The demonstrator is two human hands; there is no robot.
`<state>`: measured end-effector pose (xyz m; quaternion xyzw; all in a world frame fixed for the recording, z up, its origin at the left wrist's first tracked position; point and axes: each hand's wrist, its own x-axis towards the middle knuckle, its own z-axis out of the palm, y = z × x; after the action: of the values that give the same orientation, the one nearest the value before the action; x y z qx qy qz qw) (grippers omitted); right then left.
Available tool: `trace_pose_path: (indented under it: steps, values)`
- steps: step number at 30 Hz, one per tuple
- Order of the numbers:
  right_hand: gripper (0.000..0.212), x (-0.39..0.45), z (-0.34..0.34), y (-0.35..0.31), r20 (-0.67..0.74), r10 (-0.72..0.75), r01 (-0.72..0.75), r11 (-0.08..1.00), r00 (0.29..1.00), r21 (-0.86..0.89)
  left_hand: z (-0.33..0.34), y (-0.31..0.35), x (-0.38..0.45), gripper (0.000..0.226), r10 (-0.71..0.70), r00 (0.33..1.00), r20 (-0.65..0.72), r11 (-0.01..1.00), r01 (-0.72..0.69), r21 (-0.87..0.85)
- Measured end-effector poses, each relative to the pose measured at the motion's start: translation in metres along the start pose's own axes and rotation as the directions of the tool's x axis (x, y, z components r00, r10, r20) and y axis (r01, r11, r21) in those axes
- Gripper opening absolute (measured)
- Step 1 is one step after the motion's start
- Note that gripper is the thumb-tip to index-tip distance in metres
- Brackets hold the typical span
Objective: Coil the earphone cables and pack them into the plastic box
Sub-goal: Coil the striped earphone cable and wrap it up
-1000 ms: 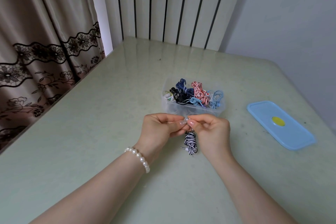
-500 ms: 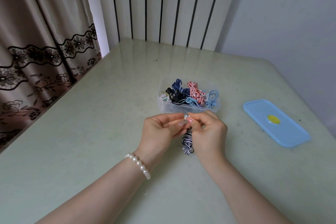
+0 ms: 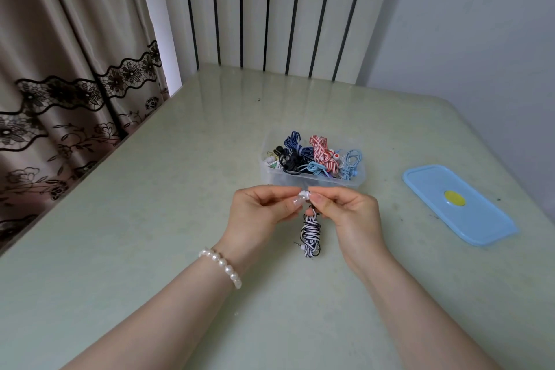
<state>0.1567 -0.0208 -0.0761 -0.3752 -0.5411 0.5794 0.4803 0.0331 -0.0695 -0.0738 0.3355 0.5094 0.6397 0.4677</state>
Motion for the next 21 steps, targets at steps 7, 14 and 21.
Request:
trace_pose_path:
  steps: [7,14,21]
  values:
    - [0.021,0.0017,-0.003,0.001,0.065,-0.143,0.148,0.985,0.988,-0.084,-0.0011,0.0,0.0003,0.009,-0.148,0.986,0.07,0.982,0.155,-0.11]
    - [0.017,0.001,-0.0027,0.0098,0.123,-0.408,0.425,0.846,0.905,-0.321,-0.0061,0.005,0.0037,0.012,-0.405,0.896,0.183,0.848,0.443,-0.292]
    - [0.017,0.0035,-0.0027,0.0059,0.009,-0.069,0.069,0.997,0.998,-0.043,-0.0035,0.0039,0.007,0.015,-0.284,0.946,0.153,0.919,0.314,-0.236]
